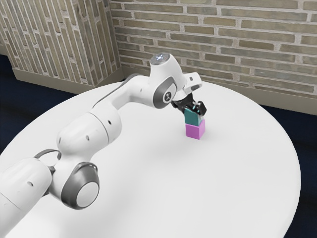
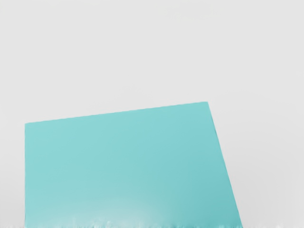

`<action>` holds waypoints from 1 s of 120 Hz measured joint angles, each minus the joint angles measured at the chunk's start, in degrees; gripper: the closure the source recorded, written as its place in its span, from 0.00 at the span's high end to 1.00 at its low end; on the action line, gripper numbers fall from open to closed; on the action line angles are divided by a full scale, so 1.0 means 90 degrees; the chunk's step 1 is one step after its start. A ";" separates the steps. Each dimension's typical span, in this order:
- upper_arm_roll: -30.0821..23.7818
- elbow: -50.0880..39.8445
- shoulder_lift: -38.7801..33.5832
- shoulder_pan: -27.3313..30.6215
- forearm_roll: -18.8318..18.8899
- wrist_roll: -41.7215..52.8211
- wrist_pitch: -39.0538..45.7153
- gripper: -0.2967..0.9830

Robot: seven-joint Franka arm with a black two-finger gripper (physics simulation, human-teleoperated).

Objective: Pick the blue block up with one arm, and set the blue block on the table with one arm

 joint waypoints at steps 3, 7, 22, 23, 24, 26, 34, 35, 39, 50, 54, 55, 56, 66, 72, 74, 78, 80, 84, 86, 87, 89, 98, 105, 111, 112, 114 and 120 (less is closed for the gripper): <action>0.0000 -0.0008 -0.0001 0.0002 0.0000 0.0000 -0.0003 0.67; 0.0000 -0.0014 -0.0001 0.0005 0.0000 0.0000 -0.0007 0.65; 0.0013 -0.0032 -0.0007 0.0027 0.0011 -0.0002 -0.0021 0.59; 0.0014 -0.0033 -0.0007 0.0028 0.0012 -0.0002 -0.0022 0.59; 0.0015 -0.0034 -0.0007 0.0028 0.0013 -0.0003 -0.0022 0.59; 0.0016 -0.0036 -0.0009 0.0029 0.0014 -0.0004 -0.0023 0.59; 0.0026 -0.0073 -0.0015 0.0030 0.0022 -0.0009 -0.0025 0.57; 0.0027 -0.0078 -0.0017 0.0030 0.0022 -0.0009 -0.0025 0.57; 0.0032 -0.0092 -0.0022 0.0030 0.0026 -0.0012 -0.0026 0.56; 0.0043 -0.0160 -0.0051 0.0030 0.0039 -0.0023 -0.0027 0.55; 0.0044 -0.0203 -0.0072 0.0035 0.0042 -0.0026 -0.0026 0.54; 0.0044 -0.0220 -0.0079 0.0038 0.0042 -0.0027 -0.0026 0.54; 0.0044 -0.0235 -0.0086 0.0041 0.0043 -0.0028 -0.0026 0.54; 0.0038 -0.0396 -0.0193 0.0112 0.0048 -0.0037 -0.0031 0.53; 0.0042 -0.0483 -0.0309 0.0117 0.0052 -0.0040 -0.0033 0.53; 0.0043 -0.0500 -0.0348 0.0110 0.0055 -0.0041 -0.0035 0.53; 0.0044 -0.0548 -0.0460 0.0078 0.0062 -0.0043 -0.0043 0.53; 0.0043 -0.0577 -0.0514 0.0065 0.0066 -0.0044 -0.0047 0.53; 0.0043 -0.0617 -0.0599 0.0049 0.0071 -0.0047 -0.0054 0.53; 0.0043 -0.0633 -0.0646 0.0044 0.0074 -0.0047 -0.0057 0.53; 0.0044 -0.0641 -0.0669 0.0043 0.0075 -0.0048 -0.0059 0.53; 0.0046 -0.0657 -0.0713 0.0044 0.0077 -0.0049 -0.0065 0.53; 0.0054 -0.0920 -0.1018 0.0111 0.0085 -0.0052 -0.0100 0.53; 0.0073 -0.1125 -0.1240 0.0247 0.0096 -0.0054 -0.0138 0.53; 0.0079 -0.1200 -0.1305 0.0407 0.0109 -0.0056 -0.0192 0.53; 0.0080 -0.1210 -0.1311 0.0431 0.0110 -0.0056 -0.0201 0.53; 0.0081 -0.1228 -0.1319 0.0474 0.0113 -0.0057 -0.0216 0.53; 0.0083 -0.1285 -0.1314 0.0601 0.0116 -0.0058 -0.0258 0.53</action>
